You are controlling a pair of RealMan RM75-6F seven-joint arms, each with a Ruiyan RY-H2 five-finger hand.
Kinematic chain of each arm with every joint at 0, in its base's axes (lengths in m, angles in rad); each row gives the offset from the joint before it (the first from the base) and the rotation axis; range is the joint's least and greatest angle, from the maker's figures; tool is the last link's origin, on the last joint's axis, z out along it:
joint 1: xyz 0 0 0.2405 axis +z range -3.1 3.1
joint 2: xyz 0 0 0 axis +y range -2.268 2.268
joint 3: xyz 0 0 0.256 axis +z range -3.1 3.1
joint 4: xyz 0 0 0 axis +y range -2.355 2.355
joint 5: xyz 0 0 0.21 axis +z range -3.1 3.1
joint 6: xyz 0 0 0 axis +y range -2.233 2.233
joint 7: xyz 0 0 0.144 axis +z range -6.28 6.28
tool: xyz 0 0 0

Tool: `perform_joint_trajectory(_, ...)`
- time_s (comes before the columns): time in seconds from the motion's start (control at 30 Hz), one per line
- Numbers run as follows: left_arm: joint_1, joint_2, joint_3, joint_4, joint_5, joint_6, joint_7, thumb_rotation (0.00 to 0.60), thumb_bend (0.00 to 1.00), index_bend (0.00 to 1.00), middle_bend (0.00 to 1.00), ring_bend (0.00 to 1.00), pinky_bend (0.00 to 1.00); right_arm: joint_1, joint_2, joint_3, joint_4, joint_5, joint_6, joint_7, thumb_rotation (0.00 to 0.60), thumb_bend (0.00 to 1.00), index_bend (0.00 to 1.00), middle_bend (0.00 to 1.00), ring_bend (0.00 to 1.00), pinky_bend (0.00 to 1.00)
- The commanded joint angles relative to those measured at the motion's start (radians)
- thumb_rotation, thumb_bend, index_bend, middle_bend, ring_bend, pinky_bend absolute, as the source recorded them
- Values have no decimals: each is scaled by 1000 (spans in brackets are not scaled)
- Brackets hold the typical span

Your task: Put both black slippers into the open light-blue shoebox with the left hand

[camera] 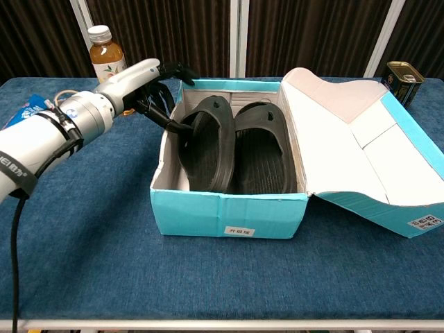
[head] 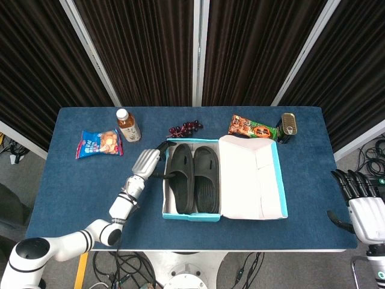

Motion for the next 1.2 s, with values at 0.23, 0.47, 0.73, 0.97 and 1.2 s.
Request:
perform_joint_trajectory(0.23, 27, 182, 39, -233, 47, 52, 224, 600, 91, 98, 48, 0, 233, -6, 0, -3, 13, -4, 9, 18, 600, 127, 0, 88, 0, 78)
perform_joint_trajectory(0.47, 27, 326, 72, -427, 134, 36, 203, 600, 209, 278, 162, 0, 209, -6, -5, -4, 20, -9, 10, 23, 600, 127, 0, 88, 0, 78)
perform_joint_trajectory(0.73, -47, 361, 109, -480, 212, -69, 198, 599, 394, 322, 192, 0, 177, -9, -7, -4, 22, -10, 13, 22, 600, 127, 0, 88, 0, 78)
perform_joint_trajectory(0.97, -81, 354, 135, -501, 225, -116, 244, 551, 428, 322, 193, 0, 169, -8, -10, -3, 27, -5, 9, 27, 600, 127, 0, 88, 0, 78)
perform_joint_trajectory(1.2, -94, 341, 160, -503, 186, -162, 310, 549, 426, 331, 209, 0, 158, -4, -12, -1, 31, -2, 4, 30, 600, 127, 0, 88, 0, 78)
